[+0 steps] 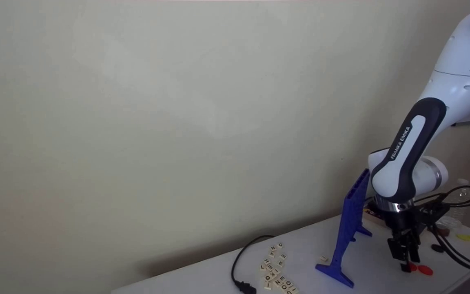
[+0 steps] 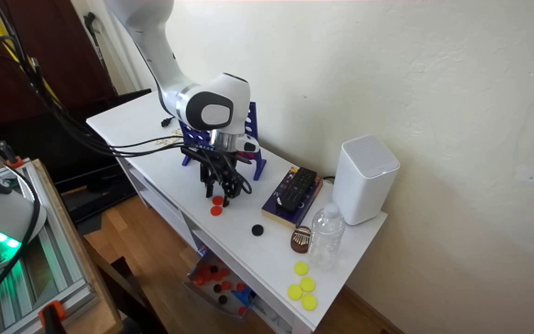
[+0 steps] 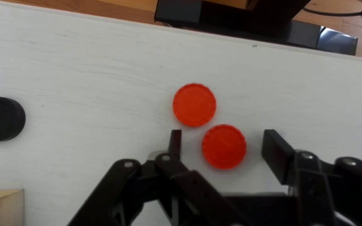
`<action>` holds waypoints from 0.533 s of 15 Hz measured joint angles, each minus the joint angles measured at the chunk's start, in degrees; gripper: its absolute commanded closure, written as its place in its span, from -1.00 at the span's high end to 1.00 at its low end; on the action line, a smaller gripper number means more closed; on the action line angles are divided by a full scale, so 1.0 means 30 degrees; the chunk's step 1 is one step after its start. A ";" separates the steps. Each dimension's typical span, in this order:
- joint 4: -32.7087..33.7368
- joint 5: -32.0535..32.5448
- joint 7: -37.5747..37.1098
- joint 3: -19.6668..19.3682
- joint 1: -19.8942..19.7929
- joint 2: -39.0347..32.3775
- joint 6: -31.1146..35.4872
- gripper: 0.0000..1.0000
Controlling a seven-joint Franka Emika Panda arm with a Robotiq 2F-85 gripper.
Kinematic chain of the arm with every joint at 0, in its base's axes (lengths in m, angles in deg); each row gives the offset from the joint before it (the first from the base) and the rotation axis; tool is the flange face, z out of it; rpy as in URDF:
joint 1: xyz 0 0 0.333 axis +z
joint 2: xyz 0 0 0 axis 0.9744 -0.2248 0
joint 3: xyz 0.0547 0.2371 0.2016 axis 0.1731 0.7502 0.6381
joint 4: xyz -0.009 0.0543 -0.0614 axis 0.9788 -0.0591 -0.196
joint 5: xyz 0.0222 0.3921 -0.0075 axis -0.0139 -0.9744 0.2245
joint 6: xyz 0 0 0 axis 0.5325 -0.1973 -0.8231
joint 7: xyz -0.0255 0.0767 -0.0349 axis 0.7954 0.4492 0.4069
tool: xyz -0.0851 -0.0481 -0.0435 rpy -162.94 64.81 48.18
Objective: Shift the orange ring to the blue object's fifth line
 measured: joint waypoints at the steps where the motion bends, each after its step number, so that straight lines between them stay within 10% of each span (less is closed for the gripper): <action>1: 0.0008 -0.0004 -0.0001 0.0030 -0.0067 0.0010 0.0011 0.23; 8: 0.0040 -0.0300 -0.0002 0.0359 -0.0603 0.0166 0.0100 -0.28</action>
